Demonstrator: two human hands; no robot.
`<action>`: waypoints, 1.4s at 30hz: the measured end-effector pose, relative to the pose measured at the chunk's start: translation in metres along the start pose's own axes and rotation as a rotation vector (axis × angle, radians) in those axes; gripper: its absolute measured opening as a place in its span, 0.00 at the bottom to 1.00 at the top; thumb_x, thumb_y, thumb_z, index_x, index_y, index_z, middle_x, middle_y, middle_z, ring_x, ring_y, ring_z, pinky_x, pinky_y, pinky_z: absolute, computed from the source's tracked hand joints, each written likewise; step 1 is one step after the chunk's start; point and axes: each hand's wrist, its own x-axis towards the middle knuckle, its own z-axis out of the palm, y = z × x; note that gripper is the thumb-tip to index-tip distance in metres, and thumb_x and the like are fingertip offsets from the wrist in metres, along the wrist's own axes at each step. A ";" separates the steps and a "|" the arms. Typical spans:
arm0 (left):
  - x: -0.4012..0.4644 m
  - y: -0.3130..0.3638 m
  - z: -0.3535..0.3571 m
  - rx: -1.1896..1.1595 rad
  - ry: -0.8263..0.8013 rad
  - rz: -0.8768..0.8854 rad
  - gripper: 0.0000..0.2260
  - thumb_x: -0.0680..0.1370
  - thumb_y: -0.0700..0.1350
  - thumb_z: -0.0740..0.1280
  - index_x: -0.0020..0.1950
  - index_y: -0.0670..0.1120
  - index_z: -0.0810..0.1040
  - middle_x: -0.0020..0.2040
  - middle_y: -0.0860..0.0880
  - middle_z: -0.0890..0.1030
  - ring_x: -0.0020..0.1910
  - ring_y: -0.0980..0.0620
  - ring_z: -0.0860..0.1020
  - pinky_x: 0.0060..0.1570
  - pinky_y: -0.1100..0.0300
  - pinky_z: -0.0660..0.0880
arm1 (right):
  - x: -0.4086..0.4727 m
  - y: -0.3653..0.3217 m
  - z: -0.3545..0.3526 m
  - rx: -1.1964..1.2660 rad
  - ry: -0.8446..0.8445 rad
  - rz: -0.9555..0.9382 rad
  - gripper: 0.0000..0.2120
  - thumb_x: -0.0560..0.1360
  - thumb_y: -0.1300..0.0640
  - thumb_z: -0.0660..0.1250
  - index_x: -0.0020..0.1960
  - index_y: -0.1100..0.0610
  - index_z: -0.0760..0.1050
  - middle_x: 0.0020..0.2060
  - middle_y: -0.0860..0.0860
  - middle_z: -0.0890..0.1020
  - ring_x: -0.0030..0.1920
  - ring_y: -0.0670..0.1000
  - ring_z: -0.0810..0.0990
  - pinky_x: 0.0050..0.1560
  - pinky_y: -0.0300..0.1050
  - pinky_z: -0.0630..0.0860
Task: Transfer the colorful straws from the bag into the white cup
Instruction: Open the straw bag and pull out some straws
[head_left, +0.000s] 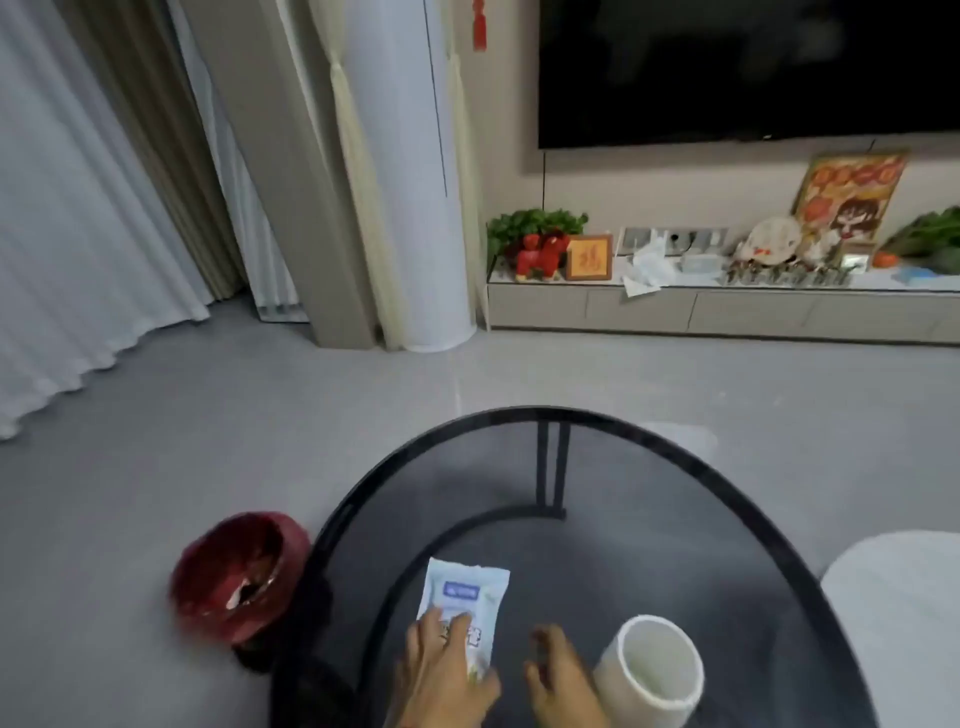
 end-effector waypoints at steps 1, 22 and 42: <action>0.002 -0.005 0.024 -0.040 -0.105 -0.072 0.27 0.69 0.60 0.69 0.67 0.57 0.73 0.70 0.52 0.68 0.68 0.48 0.71 0.59 0.55 0.73 | 0.021 0.013 0.004 0.071 0.022 -0.045 0.23 0.83 0.54 0.63 0.76 0.50 0.62 0.76 0.54 0.67 0.72 0.52 0.75 0.65 0.37 0.70; -0.084 -0.090 0.092 0.131 0.123 0.440 0.43 0.70 0.41 0.66 0.80 0.56 0.49 0.78 0.50 0.57 0.78 0.47 0.53 0.76 0.35 0.44 | -0.039 0.081 0.083 0.564 0.308 -0.137 0.09 0.78 0.64 0.66 0.49 0.58 0.85 0.44 0.54 0.90 0.43 0.52 0.89 0.43 0.51 0.86; -0.099 -0.052 0.102 -0.513 0.396 0.413 0.17 0.68 0.59 0.65 0.56 0.58 0.75 0.56 0.61 0.77 0.60 0.56 0.73 0.70 0.42 0.58 | -0.039 0.102 0.099 1.531 -0.243 -0.179 0.14 0.75 0.61 0.71 0.59 0.64 0.85 0.58 0.61 0.87 0.56 0.56 0.88 0.53 0.46 0.85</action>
